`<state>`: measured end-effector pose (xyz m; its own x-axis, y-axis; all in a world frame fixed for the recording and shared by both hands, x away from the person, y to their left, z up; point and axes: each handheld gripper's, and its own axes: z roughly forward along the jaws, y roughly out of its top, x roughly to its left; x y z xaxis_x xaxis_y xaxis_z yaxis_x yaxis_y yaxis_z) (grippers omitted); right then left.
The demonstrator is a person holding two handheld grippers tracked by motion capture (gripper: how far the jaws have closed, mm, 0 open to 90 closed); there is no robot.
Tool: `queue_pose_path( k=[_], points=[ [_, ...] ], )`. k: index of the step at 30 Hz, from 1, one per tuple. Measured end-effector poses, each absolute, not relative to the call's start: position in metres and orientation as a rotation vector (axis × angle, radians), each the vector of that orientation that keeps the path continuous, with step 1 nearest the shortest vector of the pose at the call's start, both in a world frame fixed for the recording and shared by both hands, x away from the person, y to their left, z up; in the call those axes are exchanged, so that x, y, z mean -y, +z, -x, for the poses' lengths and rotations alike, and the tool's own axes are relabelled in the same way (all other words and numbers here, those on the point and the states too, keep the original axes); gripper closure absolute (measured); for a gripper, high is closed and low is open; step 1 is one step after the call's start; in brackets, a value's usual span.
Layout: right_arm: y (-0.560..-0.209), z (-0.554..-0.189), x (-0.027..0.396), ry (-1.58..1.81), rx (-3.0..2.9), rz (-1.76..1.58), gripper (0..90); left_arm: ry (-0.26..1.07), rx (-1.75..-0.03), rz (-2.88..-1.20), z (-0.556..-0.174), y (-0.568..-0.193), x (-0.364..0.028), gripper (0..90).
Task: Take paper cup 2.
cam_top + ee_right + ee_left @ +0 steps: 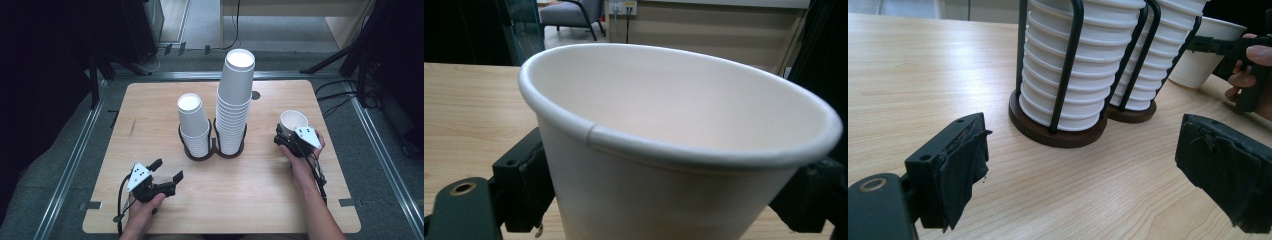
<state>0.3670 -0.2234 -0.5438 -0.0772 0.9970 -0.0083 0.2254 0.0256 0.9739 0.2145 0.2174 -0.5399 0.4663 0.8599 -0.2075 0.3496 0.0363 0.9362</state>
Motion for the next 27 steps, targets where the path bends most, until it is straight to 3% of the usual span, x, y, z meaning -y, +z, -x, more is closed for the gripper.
queue_pose_path(
  k=[4, 10, 27],
  points=[
    [-0.544, -0.365, 0.225, 1.151, -1.442, -1.326, 11.4, 0.545, -1.093, -1.549, -0.214, -0.54, -0.217, 6.9],
    [-0.541, -0.362, 0.23, 1.191, -1.473, -1.331, 0.0, 0.547, -1.09, -1.55, -0.214, -0.54, -0.216, 6.8],
    [-0.534, -0.339, 0.238, 1.194, -1.52, -1.259, 0.0, 0.549, -1.084, -1.538, -0.215, -0.536, -0.21, 6.8]
  ],
)
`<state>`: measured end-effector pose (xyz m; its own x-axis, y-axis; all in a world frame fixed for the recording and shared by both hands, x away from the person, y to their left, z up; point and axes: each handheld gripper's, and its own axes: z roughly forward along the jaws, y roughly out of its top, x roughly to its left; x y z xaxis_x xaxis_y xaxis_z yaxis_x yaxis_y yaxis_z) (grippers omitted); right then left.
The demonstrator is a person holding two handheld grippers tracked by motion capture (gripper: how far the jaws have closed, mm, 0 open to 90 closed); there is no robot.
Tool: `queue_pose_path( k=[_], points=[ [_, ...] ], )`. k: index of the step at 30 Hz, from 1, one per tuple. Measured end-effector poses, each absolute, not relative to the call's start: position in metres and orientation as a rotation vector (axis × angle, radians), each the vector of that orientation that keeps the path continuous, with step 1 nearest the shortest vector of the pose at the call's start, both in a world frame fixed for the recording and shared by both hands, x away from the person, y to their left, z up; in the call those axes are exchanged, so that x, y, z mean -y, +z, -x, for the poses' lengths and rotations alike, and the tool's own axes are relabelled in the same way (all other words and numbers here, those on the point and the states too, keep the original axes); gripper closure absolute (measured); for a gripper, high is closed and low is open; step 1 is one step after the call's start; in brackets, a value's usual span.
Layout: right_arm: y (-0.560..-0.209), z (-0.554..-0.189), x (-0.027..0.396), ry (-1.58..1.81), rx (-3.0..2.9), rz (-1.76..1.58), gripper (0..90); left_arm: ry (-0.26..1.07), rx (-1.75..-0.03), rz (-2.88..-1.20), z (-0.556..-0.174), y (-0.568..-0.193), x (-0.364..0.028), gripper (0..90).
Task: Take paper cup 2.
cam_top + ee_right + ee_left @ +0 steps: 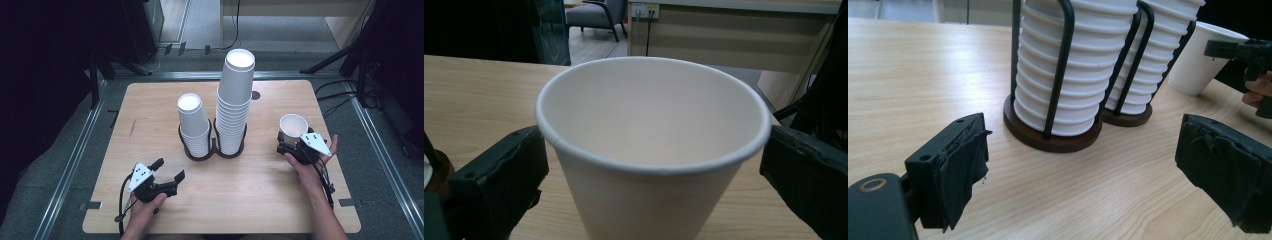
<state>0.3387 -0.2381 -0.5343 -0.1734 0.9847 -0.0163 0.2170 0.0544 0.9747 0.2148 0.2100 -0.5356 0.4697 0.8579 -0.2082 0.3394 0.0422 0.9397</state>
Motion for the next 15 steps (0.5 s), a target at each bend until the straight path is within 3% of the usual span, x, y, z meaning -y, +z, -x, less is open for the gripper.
queue_pose_path(
  k=[15],
  points=[
    [-0.522, -0.303, 0.248, 1.204, -1.545, -1.203, 0.0, 0.55, -1.031, -1.543, -0.218, -0.517, -0.185, 6.7]
  ],
)
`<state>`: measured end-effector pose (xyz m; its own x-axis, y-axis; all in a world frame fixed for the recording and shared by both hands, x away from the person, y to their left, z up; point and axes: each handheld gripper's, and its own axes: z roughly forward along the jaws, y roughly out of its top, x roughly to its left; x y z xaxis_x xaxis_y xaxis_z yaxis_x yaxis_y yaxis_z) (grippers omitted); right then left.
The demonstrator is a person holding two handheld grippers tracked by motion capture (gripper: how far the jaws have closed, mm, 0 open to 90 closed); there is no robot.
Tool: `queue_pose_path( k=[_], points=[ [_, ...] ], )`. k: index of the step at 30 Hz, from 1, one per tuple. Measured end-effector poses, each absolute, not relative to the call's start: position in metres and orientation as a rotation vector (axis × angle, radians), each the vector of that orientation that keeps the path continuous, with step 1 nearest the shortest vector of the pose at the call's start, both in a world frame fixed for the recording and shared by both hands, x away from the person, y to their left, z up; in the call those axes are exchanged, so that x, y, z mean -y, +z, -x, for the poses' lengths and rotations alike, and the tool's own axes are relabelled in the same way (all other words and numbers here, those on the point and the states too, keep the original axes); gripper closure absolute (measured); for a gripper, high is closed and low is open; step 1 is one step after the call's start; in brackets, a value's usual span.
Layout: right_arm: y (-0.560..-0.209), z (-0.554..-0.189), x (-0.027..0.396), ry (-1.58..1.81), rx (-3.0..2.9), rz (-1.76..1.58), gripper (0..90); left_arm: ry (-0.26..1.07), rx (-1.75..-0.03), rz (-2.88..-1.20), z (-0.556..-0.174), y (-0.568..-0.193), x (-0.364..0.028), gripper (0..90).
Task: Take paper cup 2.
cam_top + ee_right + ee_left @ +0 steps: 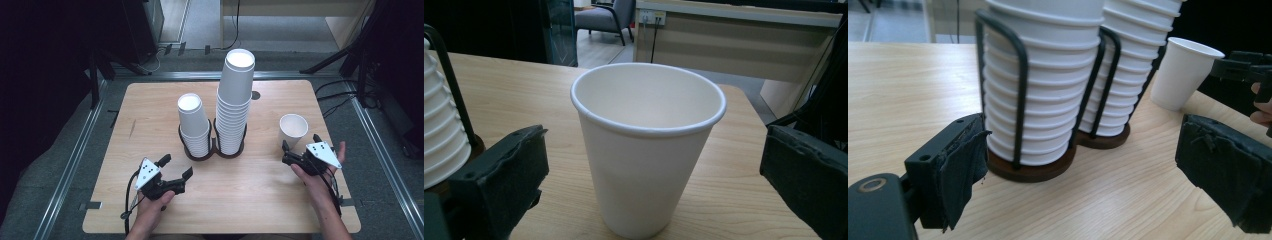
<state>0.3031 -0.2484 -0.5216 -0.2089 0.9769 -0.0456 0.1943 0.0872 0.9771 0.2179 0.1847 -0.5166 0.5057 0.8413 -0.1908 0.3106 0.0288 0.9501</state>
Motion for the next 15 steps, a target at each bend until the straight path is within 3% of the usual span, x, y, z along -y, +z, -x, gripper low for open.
queue_pose_path(
  k=[15],
  points=[
    [-0.459, -0.284, 0.242, 1.279, -1.52, -1.215, 0.0, 0.539, -0.971, -1.565, -0.233, -0.498, -0.147, 0.4]
  ],
)
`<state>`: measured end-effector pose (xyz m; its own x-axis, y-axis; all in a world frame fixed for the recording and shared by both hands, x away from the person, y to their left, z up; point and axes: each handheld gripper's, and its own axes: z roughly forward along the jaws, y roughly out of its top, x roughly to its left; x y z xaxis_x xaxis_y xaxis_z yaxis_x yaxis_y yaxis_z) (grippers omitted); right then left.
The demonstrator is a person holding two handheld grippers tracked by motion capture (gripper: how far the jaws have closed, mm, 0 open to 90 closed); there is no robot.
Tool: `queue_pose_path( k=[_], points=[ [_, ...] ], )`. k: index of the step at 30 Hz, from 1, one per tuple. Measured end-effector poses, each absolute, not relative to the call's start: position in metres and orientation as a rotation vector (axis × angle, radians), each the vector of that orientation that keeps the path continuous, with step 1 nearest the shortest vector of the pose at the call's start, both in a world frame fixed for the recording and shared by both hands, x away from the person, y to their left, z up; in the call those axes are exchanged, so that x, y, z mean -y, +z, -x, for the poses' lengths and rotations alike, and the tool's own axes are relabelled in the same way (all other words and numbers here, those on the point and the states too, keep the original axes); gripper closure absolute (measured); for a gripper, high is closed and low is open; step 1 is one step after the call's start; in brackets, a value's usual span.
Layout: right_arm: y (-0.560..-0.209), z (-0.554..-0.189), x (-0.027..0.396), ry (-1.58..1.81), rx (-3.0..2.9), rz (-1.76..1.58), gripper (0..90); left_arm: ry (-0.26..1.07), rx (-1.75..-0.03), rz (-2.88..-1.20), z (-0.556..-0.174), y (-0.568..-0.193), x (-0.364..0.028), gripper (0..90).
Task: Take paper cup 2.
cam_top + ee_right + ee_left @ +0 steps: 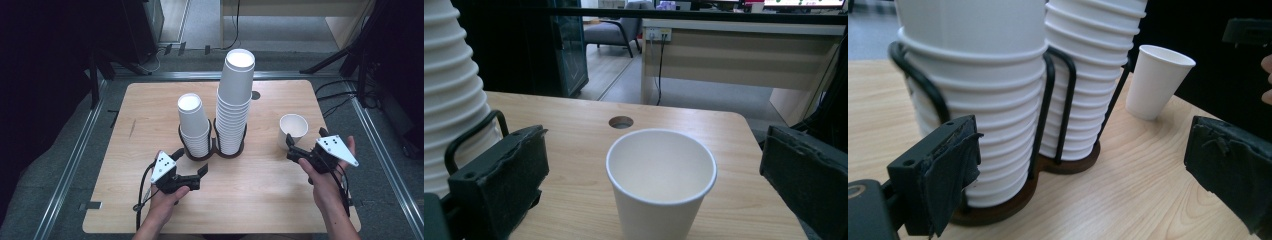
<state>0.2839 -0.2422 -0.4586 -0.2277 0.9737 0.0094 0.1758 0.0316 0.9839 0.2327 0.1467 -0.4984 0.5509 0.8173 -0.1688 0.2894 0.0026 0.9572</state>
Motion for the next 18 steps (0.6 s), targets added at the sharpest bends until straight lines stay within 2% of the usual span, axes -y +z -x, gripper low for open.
queue_pose_path(
  k=[18],
  points=[
    [-0.392, -0.283, 0.203, 1.424, -1.519, -1.138, 0.0, 0.625, -0.933, -1.562, -0.254, -0.471, -0.104, 0.0]
  ],
)
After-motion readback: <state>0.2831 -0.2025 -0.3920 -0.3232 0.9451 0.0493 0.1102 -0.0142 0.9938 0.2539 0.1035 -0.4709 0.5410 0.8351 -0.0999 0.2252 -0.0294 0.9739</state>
